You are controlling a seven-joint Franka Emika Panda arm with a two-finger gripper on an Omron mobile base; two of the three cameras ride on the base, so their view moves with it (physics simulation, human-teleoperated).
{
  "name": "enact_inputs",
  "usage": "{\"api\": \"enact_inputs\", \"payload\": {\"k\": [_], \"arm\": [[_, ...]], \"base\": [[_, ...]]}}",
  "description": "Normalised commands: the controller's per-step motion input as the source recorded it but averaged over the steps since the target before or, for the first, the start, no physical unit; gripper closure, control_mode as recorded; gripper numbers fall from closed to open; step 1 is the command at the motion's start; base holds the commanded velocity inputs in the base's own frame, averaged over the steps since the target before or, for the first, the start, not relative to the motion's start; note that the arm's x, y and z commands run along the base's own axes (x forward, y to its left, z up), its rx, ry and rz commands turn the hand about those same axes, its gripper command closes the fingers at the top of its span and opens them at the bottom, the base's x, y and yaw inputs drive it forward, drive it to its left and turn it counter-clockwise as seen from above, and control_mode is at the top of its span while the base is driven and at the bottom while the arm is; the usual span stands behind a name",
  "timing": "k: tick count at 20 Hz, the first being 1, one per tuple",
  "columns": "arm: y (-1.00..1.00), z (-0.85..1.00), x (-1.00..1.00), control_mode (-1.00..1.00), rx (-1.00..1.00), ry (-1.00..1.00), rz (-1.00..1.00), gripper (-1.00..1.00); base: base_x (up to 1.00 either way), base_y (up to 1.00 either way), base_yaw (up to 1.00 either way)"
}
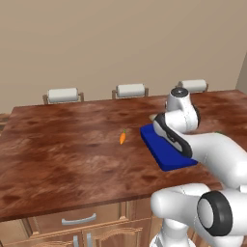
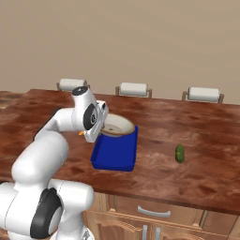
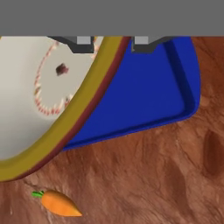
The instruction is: Place the two vegetables and bowl onto the tray for setting up a vegetable dip station.
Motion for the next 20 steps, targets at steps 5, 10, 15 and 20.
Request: {"api": "enact_inputs", "payload": {"k": [5,10,15,20], "arm": [[-0.04,-0.02,0.06,-1.00,0.00,0.00,0.02,1.00],[0.00,-0.01,0.11,-1.00,0.00,0.00,0.01,1.00],[0.00,-0.02,0.14,-1.00,0.00,0.00,0.02,1.00],[-0.07,-0.09,0.10,-1.00,0.00,0.00,0.05,1.00]], "base": [[0.00,0.00,0.00],[0.00,0.00,0.00],[0.00,0.00,0.00],[0.00,0.00,0.00]]}}
